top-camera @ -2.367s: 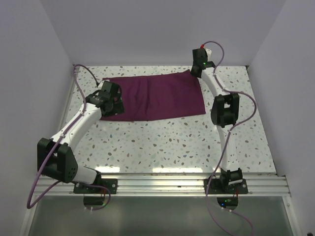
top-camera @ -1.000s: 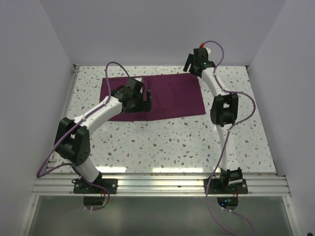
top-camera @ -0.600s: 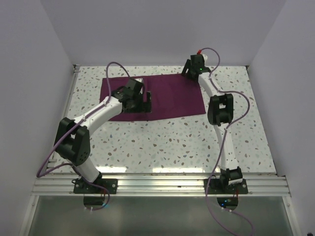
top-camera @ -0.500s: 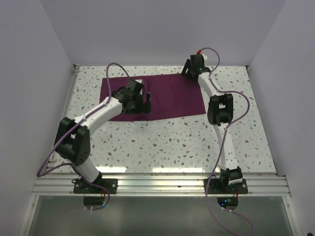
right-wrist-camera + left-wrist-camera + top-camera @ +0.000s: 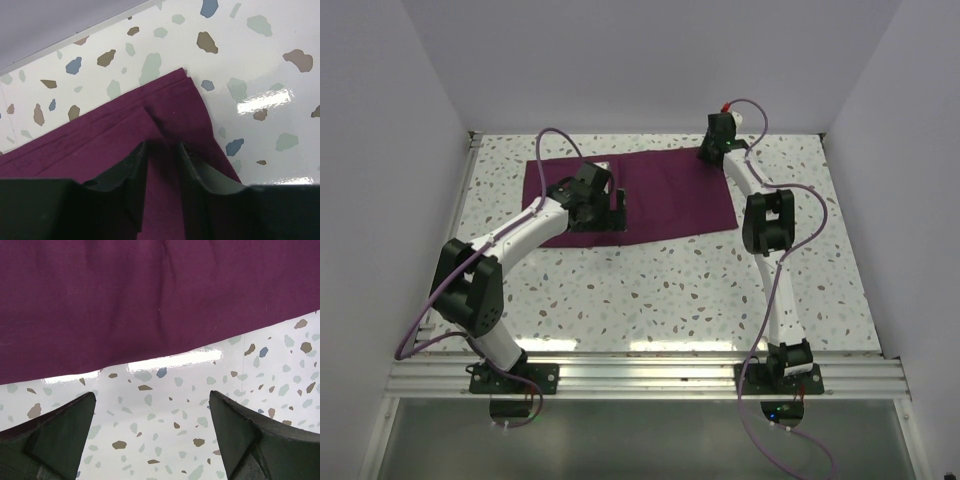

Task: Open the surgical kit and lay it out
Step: Open the surgical kit at the center of the board.

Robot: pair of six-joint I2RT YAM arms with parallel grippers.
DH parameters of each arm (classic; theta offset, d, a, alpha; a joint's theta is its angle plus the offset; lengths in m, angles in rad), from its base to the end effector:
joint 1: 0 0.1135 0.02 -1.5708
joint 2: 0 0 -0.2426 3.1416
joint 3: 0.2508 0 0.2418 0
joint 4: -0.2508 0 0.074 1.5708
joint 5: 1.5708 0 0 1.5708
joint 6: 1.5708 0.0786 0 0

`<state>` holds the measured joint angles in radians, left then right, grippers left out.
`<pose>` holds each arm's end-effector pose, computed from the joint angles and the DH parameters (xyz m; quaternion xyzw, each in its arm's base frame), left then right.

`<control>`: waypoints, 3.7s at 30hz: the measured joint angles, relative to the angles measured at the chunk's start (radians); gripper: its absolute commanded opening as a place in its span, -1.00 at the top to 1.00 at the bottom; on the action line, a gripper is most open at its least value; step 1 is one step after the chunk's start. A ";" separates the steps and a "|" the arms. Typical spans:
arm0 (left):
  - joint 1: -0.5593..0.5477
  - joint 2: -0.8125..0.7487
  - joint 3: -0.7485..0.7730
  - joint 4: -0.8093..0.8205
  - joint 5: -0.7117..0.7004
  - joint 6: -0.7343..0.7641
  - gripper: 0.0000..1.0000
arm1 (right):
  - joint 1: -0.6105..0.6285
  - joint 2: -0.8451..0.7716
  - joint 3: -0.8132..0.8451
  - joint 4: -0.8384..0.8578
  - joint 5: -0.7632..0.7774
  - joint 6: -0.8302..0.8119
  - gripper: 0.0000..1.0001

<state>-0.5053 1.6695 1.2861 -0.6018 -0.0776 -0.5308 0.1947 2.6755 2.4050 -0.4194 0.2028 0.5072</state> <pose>0.3248 -0.1727 0.1960 -0.0234 0.9565 -0.1106 0.2690 0.5868 0.0996 0.1217 0.1827 0.8822 0.0598 0.4298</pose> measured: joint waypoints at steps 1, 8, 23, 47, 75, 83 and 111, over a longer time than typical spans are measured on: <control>0.000 0.000 0.000 0.000 -0.002 0.000 -0.99 | 0.000 -0.001 -0.004 0.002 0.004 -0.003 0.46; 0.000 0.000 0.000 -0.015 -0.014 0.000 -0.99 | -0.002 -0.028 -0.058 0.016 0.015 -0.008 1.00; 0.000 -0.064 0.000 -0.023 -0.027 -0.001 -0.99 | 0.004 -0.100 -0.106 -0.089 0.035 -0.071 1.00; 0.000 -0.217 -0.082 -0.017 -0.034 -0.010 -0.99 | 0.025 -0.290 -0.153 -0.301 0.040 -0.111 1.00; 0.093 -0.185 0.052 -0.020 -0.036 0.001 -1.00 | 0.210 -0.893 -0.804 -0.256 -0.061 -0.090 1.00; 0.222 -0.083 0.206 0.000 -0.022 0.029 -1.00 | 0.291 -1.464 -1.176 -0.370 -0.097 0.000 1.00; 0.292 -0.177 -0.146 0.079 -0.164 -0.139 -0.96 | 0.296 -1.714 -1.397 -0.826 -0.164 0.080 -0.97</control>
<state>-0.2131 1.4921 1.1397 -0.5224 -0.2417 -0.6701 0.4908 0.9619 1.0084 -1.2449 0.0383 0.5869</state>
